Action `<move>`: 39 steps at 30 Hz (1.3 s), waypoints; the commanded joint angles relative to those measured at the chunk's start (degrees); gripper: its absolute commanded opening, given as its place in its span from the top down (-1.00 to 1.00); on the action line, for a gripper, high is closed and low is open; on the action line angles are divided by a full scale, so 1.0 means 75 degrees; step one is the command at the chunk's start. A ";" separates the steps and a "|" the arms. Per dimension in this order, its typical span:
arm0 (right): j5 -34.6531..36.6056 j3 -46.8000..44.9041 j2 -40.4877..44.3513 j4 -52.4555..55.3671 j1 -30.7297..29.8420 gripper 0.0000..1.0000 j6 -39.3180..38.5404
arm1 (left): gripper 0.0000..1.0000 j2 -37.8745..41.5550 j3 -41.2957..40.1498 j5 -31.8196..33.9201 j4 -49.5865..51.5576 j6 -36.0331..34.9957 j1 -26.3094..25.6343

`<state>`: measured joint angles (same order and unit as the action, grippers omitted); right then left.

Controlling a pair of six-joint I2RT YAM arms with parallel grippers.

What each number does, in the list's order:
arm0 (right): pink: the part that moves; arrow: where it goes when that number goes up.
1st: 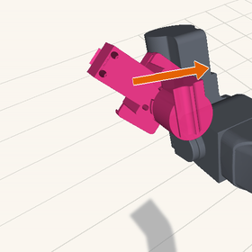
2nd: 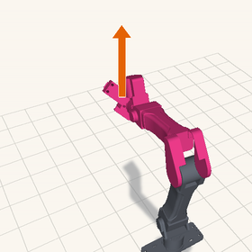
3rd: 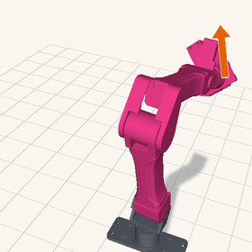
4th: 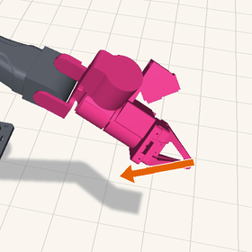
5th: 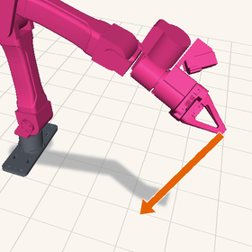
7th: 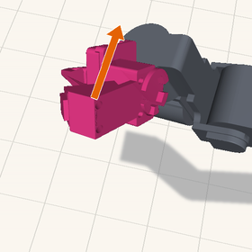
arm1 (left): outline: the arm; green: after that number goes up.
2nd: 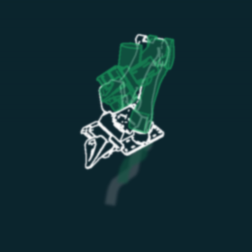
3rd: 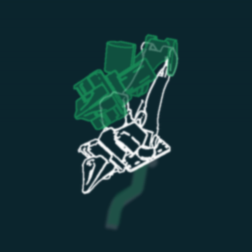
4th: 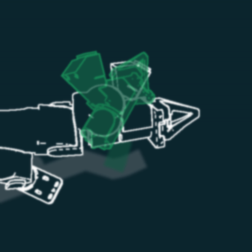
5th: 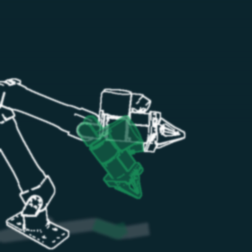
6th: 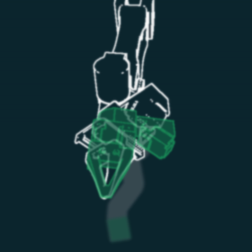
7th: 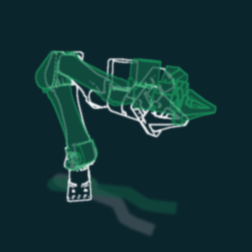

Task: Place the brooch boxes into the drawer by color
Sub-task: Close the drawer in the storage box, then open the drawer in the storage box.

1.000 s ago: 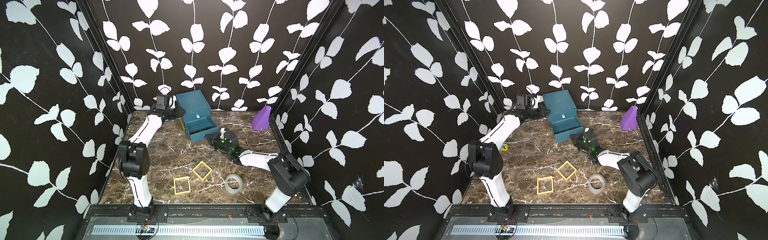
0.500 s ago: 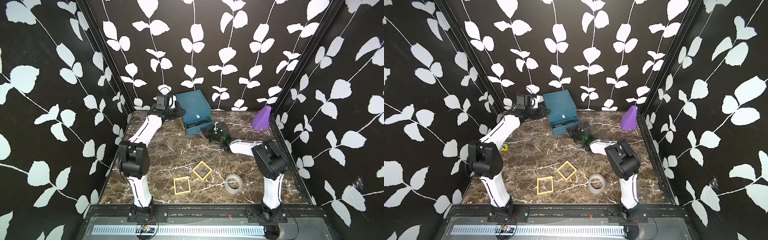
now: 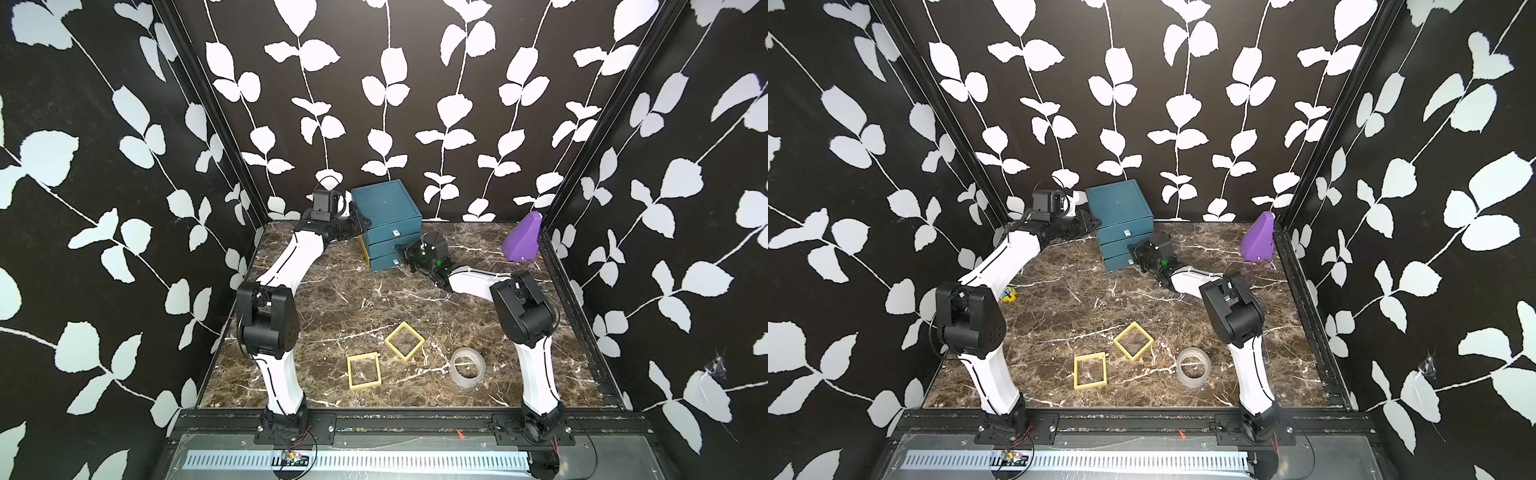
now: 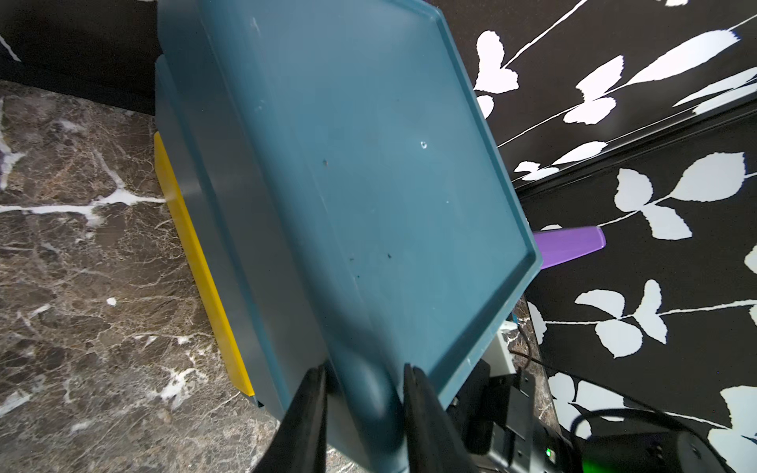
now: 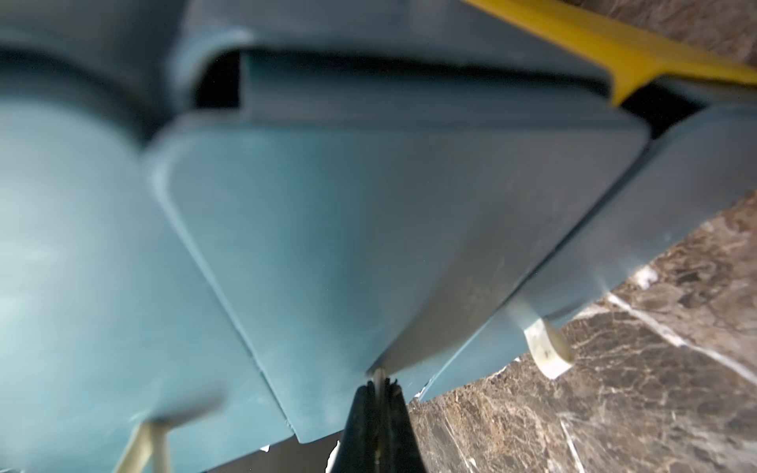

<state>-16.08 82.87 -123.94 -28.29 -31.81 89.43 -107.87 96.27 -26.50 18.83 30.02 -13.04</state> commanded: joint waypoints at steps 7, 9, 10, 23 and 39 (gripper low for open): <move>0.0014 0.0341 -0.0089 -0.0182 -0.0001 1.00 0.0144 | 0.44 0.0171 -0.0251 -0.0155 0.0163 -0.0016 -0.0055; 0.0019 0.0385 -0.0092 -0.0143 -0.0006 1.00 0.0138 | 0.44 0.0202 -0.0250 -0.0155 0.0170 0.0005 -0.0055; 0.0022 0.0408 -0.0112 -0.0142 0.0000 1.00 0.0157 | 0.44 0.0204 -0.0251 -0.0156 0.0154 0.0014 -0.0055; 0.0155 0.0286 0.0085 -0.0287 -0.0018 0.70 0.0376 | 0.44 0.0321 -0.0320 -0.0145 0.0191 -0.0002 -0.0075; 0.0061 -0.1983 0.0800 -0.1286 -0.0003 -0.28 0.0494 | 0.32 0.0286 -0.0052 -0.0123 0.0245 0.0040 -0.0055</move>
<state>-14.59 69.28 -115.55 -34.06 -31.81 91.11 -107.50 95.50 -26.57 18.13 30.46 -13.08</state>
